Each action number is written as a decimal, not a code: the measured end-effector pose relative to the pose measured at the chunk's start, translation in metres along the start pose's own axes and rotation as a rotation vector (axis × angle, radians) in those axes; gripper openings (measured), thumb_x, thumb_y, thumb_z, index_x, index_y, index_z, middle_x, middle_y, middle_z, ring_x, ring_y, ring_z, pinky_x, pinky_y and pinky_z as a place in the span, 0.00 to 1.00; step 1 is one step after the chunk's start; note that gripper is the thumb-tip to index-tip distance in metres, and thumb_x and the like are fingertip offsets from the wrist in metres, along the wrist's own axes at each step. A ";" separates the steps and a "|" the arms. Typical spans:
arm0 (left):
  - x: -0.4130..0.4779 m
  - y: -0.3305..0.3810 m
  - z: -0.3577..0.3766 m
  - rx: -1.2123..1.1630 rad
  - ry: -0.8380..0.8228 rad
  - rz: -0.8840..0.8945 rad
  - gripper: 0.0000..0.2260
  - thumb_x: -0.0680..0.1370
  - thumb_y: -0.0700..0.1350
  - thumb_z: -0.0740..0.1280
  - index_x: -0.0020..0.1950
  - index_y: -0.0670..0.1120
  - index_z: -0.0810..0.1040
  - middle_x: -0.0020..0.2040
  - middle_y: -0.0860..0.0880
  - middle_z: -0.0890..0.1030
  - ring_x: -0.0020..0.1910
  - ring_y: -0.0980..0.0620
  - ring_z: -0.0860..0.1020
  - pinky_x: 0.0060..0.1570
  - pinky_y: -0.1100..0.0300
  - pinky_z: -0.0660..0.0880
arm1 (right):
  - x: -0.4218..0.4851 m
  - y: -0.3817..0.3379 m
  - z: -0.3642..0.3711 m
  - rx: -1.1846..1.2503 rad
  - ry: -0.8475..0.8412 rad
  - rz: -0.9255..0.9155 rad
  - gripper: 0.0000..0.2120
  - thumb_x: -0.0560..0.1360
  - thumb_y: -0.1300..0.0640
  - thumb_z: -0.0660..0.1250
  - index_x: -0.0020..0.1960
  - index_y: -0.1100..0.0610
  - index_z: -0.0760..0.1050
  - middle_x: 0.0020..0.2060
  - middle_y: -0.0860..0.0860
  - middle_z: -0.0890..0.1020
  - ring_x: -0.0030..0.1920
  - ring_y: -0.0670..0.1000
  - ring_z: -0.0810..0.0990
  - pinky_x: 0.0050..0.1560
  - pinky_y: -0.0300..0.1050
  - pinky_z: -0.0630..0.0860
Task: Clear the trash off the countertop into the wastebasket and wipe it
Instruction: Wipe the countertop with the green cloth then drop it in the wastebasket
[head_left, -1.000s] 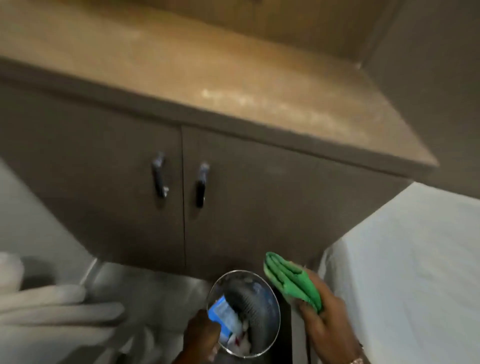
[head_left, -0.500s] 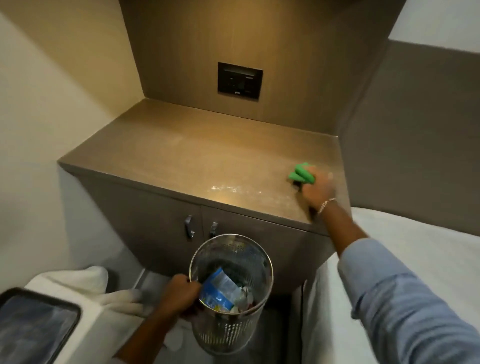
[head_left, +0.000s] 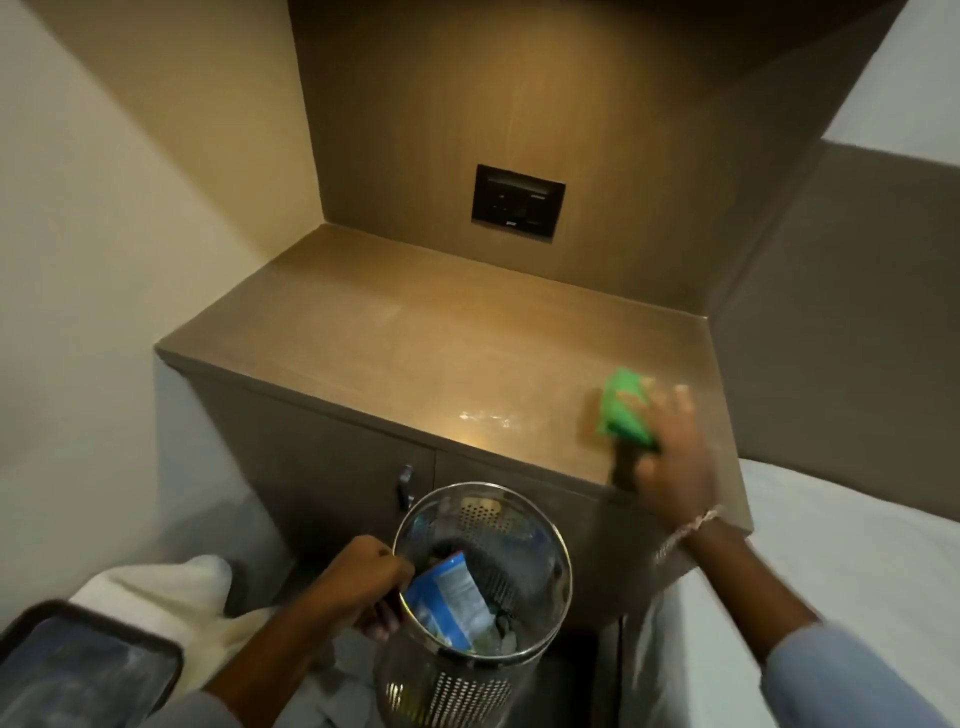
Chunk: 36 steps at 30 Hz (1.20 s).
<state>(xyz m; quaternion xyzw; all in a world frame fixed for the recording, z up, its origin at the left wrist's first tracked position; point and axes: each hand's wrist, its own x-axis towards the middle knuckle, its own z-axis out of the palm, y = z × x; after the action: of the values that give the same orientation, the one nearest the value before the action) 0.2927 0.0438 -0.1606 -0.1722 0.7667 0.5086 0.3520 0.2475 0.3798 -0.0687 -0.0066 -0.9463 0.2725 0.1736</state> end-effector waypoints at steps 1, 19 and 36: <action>0.000 -0.003 -0.003 -0.003 -0.010 0.008 0.06 0.72 0.37 0.63 0.43 0.36 0.79 0.22 0.42 0.79 0.19 0.48 0.76 0.20 0.61 0.73 | 0.016 0.009 -0.005 -0.014 0.031 0.180 0.32 0.62 0.70 0.57 0.66 0.59 0.73 0.68 0.64 0.73 0.70 0.68 0.65 0.70 0.62 0.65; -0.007 0.004 -0.063 0.090 -0.061 0.085 0.09 0.72 0.38 0.66 0.49 0.38 0.80 0.35 0.35 0.84 0.25 0.45 0.79 0.21 0.60 0.75 | 0.079 -0.032 0.058 0.015 0.076 0.434 0.29 0.69 0.72 0.60 0.68 0.56 0.70 0.68 0.61 0.73 0.69 0.62 0.68 0.72 0.59 0.62; -0.043 0.005 0.023 -0.009 0.134 0.088 0.07 0.73 0.39 0.65 0.45 0.37 0.81 0.27 0.42 0.82 0.23 0.47 0.80 0.23 0.59 0.77 | 0.088 -0.070 0.025 -0.176 -0.832 -0.194 0.10 0.75 0.63 0.61 0.48 0.58 0.82 0.49 0.59 0.84 0.49 0.58 0.80 0.49 0.49 0.77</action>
<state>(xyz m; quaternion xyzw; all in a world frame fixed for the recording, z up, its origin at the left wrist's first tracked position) 0.3280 0.0630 -0.1319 -0.1735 0.7932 0.5143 0.2762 0.1619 0.3166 -0.0233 0.1777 -0.9516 0.1527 -0.1988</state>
